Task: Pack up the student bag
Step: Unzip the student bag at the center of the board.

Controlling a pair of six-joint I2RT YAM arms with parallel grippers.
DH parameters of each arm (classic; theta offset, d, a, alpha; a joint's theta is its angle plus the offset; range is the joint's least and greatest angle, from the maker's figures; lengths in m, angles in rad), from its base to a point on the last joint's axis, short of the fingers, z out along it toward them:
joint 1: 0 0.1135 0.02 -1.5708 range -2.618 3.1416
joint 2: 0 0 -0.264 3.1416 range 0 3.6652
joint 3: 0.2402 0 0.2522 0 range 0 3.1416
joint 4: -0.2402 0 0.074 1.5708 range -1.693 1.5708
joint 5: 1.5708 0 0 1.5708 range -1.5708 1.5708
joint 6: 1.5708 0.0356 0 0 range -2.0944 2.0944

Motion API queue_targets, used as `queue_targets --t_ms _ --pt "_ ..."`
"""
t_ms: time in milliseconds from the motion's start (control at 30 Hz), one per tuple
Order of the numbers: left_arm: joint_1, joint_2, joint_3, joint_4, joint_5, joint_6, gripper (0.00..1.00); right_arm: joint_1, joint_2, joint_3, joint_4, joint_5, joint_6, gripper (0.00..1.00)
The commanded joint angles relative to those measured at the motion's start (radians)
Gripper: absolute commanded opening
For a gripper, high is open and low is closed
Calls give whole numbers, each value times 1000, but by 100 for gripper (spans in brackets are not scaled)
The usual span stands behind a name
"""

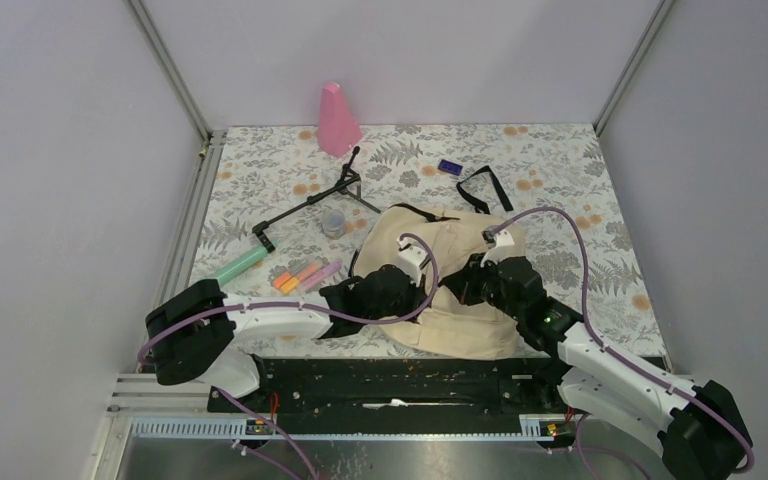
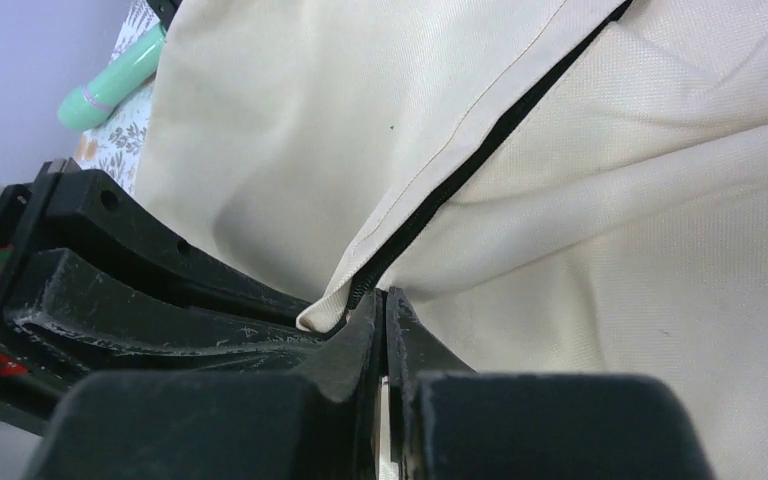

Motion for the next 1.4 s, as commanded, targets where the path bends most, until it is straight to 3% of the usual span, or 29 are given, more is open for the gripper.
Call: queue_targets --t_ms 0,533,867,1067,1367 --pt "2 -22 -24 21 34 6 0 -4 -3 68 120 150 18 0" --pt "2 -43 -25 16 16 7 0 -10 190 269 37 470 -199 0" --pt "2 -68 -45 20 5 -14 0 -138 373 351 40 413 -221 0" --pt "2 -71 -50 23 7 -16 0 -228 530 493 -1 348 -232 0" --pt "-2 -84 -43 32 10 -26 0 -286 764 652 -139 491 -206 0"
